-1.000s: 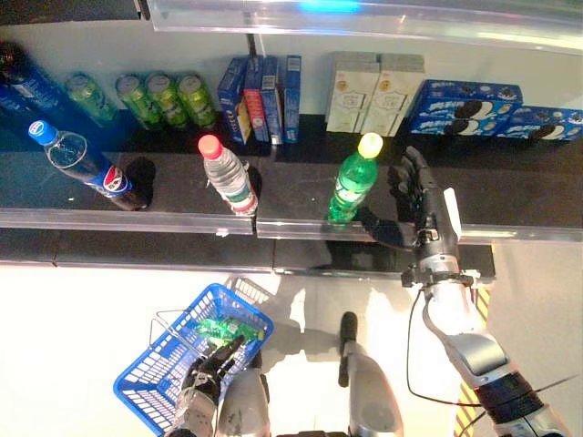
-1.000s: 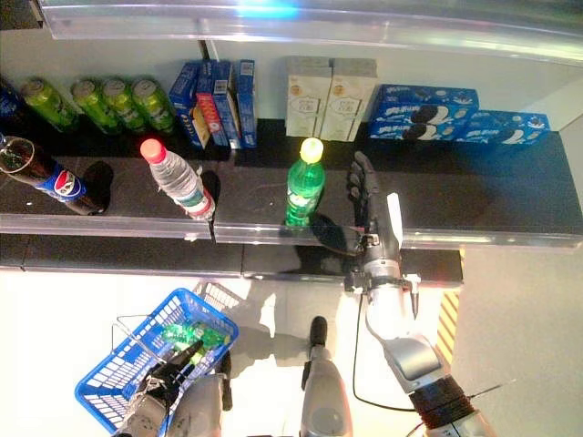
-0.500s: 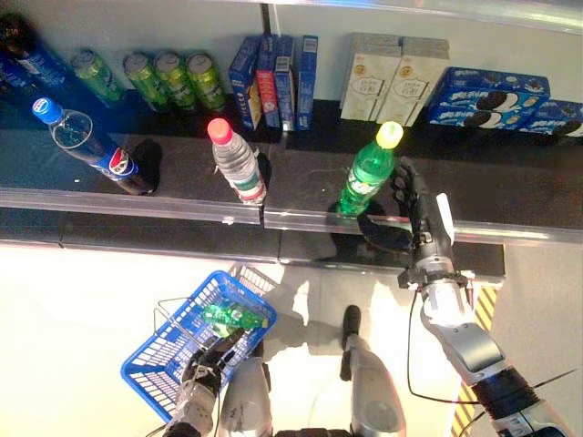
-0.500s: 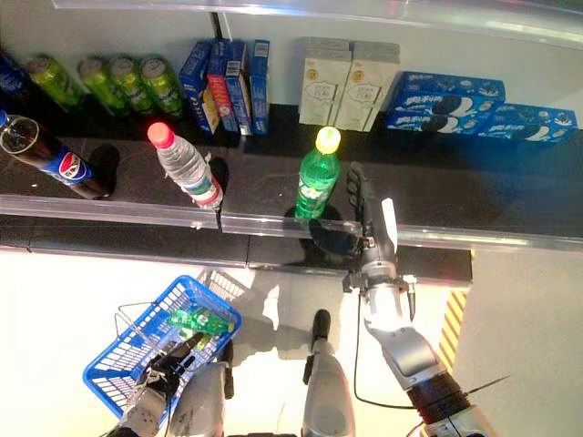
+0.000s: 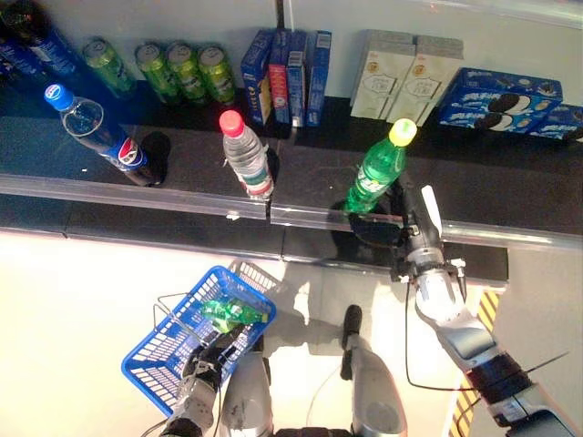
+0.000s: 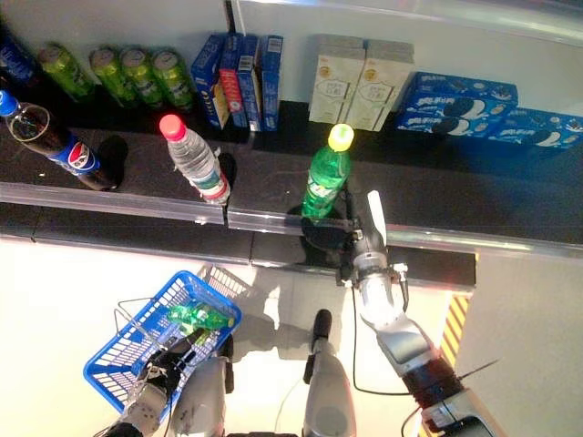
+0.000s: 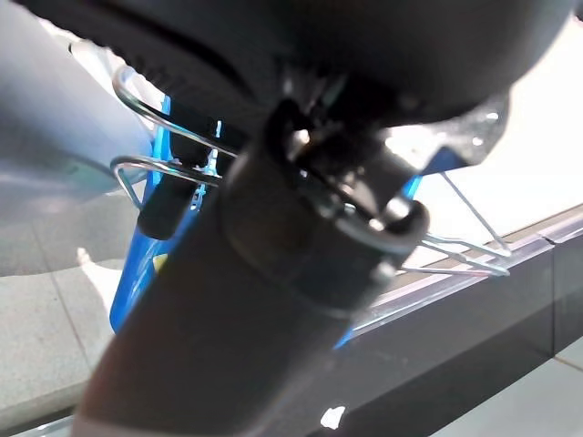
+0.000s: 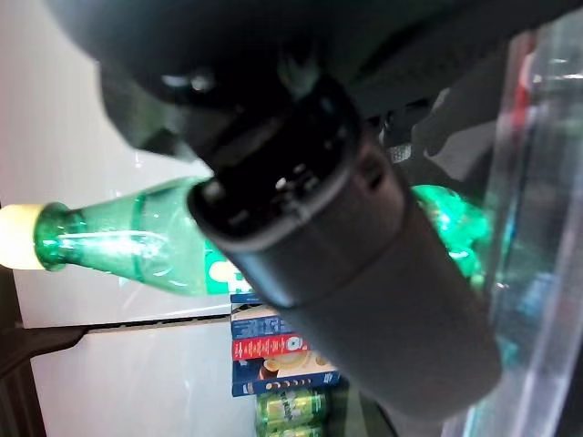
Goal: Pick up the drink and place into the basket.
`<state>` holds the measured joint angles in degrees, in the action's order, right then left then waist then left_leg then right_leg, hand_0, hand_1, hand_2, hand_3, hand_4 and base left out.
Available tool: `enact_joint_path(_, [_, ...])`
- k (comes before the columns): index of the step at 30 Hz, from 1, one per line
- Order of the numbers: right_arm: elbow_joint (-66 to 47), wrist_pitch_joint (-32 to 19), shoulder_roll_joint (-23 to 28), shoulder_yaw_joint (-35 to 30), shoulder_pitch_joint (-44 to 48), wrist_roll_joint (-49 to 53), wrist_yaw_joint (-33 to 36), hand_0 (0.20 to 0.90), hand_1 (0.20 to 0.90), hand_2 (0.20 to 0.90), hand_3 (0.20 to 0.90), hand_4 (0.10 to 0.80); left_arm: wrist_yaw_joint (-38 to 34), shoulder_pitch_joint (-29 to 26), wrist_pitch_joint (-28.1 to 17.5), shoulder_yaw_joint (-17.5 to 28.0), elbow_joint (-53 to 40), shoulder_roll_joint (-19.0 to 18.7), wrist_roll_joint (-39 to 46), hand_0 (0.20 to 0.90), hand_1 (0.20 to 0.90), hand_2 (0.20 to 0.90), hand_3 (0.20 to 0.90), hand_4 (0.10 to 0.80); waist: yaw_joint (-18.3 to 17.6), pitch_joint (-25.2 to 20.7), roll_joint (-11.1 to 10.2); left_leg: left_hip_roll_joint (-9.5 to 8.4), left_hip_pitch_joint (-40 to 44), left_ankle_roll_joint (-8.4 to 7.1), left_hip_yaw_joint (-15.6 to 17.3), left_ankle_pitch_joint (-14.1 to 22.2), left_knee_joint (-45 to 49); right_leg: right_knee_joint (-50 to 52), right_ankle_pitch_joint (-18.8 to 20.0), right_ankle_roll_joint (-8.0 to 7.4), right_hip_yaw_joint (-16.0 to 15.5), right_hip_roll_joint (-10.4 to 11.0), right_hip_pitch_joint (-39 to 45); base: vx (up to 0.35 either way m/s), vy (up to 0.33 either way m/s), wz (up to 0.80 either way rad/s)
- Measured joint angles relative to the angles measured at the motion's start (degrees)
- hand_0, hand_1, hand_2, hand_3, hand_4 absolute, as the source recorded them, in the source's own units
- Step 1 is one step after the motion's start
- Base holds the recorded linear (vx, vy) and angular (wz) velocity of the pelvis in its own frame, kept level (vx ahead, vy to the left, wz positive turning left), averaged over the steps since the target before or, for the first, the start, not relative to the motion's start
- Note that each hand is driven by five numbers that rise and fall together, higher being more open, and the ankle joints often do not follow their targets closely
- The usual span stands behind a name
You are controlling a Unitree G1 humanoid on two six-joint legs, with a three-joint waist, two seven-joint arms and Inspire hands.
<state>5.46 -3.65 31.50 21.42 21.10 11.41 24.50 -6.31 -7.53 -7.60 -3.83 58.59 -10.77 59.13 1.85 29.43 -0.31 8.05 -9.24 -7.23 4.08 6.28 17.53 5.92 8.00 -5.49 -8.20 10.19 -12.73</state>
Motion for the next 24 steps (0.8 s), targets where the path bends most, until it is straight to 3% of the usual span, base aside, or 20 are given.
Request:
enact_joint_path(12, [7.77, 0.07, -1.19, -0.06, 5.31, 2.69, 4.14, 0.9, 0.9, 0.9, 0.9, 0.8, 0.62, -1.15, 1.42, 0.01, 0.16, -0.32, -0.11, 0.3, 0.3, 0.3, 0.2, 0.1, 1.69, 0.84, 1.51, -0.37, -2.26, 0.37, -1.61, 0.73, 2.67, 1.69, -0.54, -0.15, -0.98, 0.6, -0.84, 0.012, 0.009, 0.05])
enact_joint_path(22, [9.78, -0.22, -2.45, -1.24, 5.94, 5.1, 5.91, 0.9, 0.9, 0.9, 0.9, 0.8, 0.53, -1.35, 1.9, 0.11, 0.67, -0.77, -0.14, 0.3, 0.3, 0.3, 0.2, 0.1, 2.51, 0.9, 1.6, -0.51, -3.77, 0.33, -2.21, 0.97, 4.03, 3.23, -1.22, -0.1, -1.14, 0.85, -2.08, 0.008, 0.0, 0.01])
enact_joint_path(23, [9.83, -0.22, -2.45, -1.24, 6.1, 5.24, 5.91, 0.836, 0.836, 0.836, 0.826, 0.726, 0.53, -1.35, 1.91, 0.1, 0.91, -0.85, -0.16, 0.3, 0.3, 0.3, 0.2, 0.1, 2.66, 0.9, 1.6, -0.52, -3.86, 0.33, -2.25, 0.98, 4.14, 3.37, -1.25, -0.11, -1.15, 0.88, -2.15, 0.0, 0.0, 0.0])
enact_joint_path(24, [9.84, -0.22, -2.45, -1.24, 6.27, 5.49, 5.91, 0.712, 0.712, 0.712, 0.68, 0.58, 0.52, -1.35, 1.95, 0.1, 1.02, -0.91, -0.16, 0.3, 0.3, 0.3, 0.2, 0.1, 2.74, 0.9, 1.6, -0.55, -3.95, 0.35, -2.27, 1.0, 4.25, 3.58, -1.34, -0.11, -1.14, 0.93, -2.28, 0.0, 0.0, 0.0])
